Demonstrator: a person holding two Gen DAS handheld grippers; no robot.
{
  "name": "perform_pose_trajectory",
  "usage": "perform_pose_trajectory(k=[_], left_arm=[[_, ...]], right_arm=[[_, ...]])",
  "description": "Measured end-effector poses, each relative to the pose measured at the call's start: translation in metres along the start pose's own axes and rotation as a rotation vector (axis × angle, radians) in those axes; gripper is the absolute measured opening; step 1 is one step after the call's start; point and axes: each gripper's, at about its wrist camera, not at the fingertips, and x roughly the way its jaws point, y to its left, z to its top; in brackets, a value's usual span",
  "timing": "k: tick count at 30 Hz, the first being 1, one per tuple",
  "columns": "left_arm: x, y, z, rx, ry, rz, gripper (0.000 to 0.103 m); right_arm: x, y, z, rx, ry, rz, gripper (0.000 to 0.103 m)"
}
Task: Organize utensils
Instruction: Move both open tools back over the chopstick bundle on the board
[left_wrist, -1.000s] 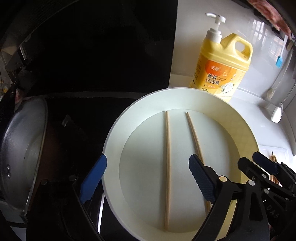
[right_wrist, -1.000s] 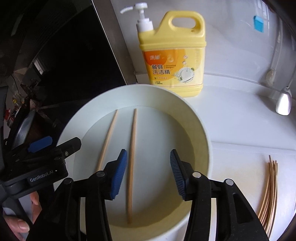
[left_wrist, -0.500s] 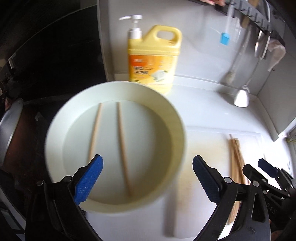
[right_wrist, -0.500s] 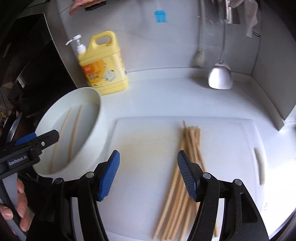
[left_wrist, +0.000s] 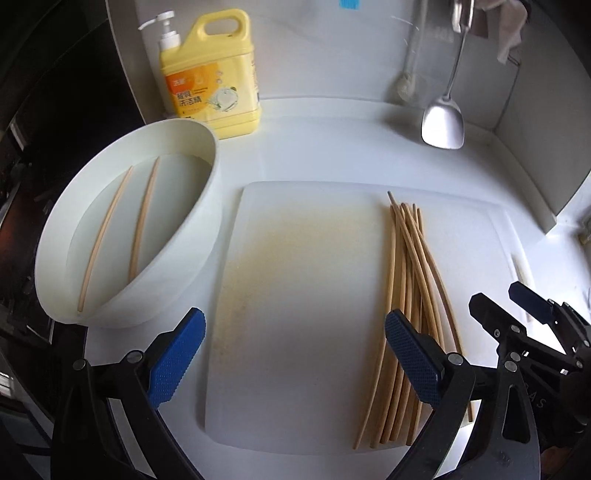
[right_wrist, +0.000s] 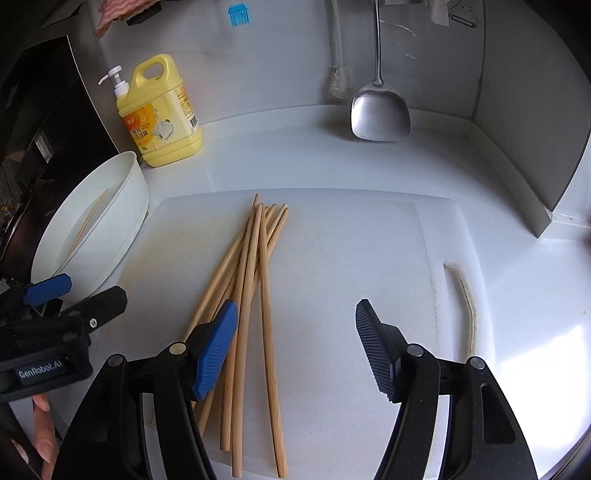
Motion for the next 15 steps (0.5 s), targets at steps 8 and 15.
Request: perform_pose_trajectory(k=[8,15], left_arm=[[0.023,0.010,-0.007,-0.006,-0.014,0.010,0.096],[0.033,0.015,-0.003,-0.013,-0.016,0.005,0.096]], right_arm=[[0.028,0.018,-0.003,-0.037,0.005,-0.015,0.064],[0.034,0.021,-0.009,-0.046,0.005,-0.041,0.064]])
